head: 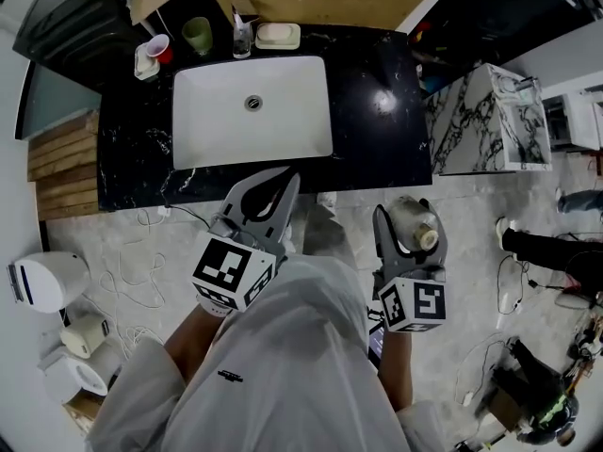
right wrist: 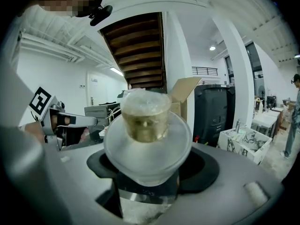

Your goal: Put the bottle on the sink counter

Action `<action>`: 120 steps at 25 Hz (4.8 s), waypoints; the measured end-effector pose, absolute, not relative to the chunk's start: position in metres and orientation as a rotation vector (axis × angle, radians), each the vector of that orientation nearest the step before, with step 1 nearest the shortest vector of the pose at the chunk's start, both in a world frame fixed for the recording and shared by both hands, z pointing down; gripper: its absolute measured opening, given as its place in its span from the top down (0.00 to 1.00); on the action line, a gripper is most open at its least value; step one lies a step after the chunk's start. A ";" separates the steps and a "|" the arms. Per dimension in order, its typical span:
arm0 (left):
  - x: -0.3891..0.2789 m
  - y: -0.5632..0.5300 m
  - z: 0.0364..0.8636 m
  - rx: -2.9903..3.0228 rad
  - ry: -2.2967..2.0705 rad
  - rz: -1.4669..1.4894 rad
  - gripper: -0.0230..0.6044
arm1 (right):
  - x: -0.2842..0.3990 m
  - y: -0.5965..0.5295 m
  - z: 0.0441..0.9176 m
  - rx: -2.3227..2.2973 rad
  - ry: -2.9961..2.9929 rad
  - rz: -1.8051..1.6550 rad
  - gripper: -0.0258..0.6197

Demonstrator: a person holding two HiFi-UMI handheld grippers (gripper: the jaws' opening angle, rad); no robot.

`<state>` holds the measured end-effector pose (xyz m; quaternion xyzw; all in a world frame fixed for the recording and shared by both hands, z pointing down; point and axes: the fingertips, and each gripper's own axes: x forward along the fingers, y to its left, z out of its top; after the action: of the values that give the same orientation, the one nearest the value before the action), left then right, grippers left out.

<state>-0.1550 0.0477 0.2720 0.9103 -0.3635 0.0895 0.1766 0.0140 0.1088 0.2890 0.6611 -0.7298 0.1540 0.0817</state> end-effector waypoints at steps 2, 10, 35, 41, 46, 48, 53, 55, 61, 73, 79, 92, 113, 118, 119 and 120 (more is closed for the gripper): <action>-0.145 0.036 0.270 2.577 -1.044 0.263 0.95 | 0.023 0.095 0.290 1.961 -2.198 0.462 0.43; -0.090 -0.023 0.275 2.558 -1.093 0.310 0.95 | 0.085 0.030 0.297 1.920 -2.228 0.472 0.43; 0.016 -0.141 0.316 2.426 -1.254 0.441 0.95 | 0.172 -0.139 0.352 1.603 -2.372 0.544 0.43; 0.026 -0.167 0.328 2.392 -1.271 0.444 0.95 | 0.177 -0.174 0.360 1.533 -2.392 0.533 0.43; 0.033 -0.188 0.338 2.377 -1.279 0.456 0.95 | 0.179 -0.203 0.370 1.471 -2.395 0.525 0.43; 0.036 -0.196 0.343 2.372 -1.279 0.463 0.95 | 0.180 -0.213 0.374 1.452 -2.396 0.525 0.43; 0.042 -0.217 0.354 2.358 -1.280 0.477 0.95 | 0.184 -0.240 0.389 1.412 -2.397 0.524 0.43; 0.043 -0.226 0.359 2.349 -1.280 0.481 0.95 | 0.184 -0.251 0.396 1.393 -2.394 0.521 0.43; 0.048 -0.250 0.376 2.341 -1.274 0.501 0.95 | 0.184 -0.286 0.417 1.361 -2.389 0.508 0.43; 0.060 -0.281 0.423 2.241 -1.264 0.523 0.95 | 0.179 -0.340 0.475 1.287 -2.362 0.514 0.43; 0.062 -0.295 0.444 2.227 -1.267 0.530 0.95 | 0.177 -0.361 0.506 1.229 -2.343 0.515 0.43; 0.064 -0.306 0.479 2.192 -1.239 0.572 0.95 | 0.174 -0.386 0.560 1.131 -2.277 0.541 0.43; 0.070 -0.300 0.479 2.215 -1.214 0.580 0.95 | 0.172 -0.386 0.563 1.161 -2.283 0.564 0.41; 0.068 -0.292 0.475 2.221 -1.214 0.578 0.95 | 0.179 -0.381 0.556 1.213 -2.294 0.582 0.40; 0.067 -0.290 0.475 2.223 -1.214 0.577 0.95 | 0.180 -0.379 0.554 1.225 -2.296 0.580 0.40; 0.066 -0.289 0.475 2.226 -1.213 0.576 0.95 | 0.182 -0.377 0.552 1.240 -2.296 0.574 0.40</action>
<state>0.0664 -0.2886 0.4745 0.8250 -0.4497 0.2134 0.2677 0.1816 -0.3772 0.5524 0.4513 -0.8358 0.2089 0.2326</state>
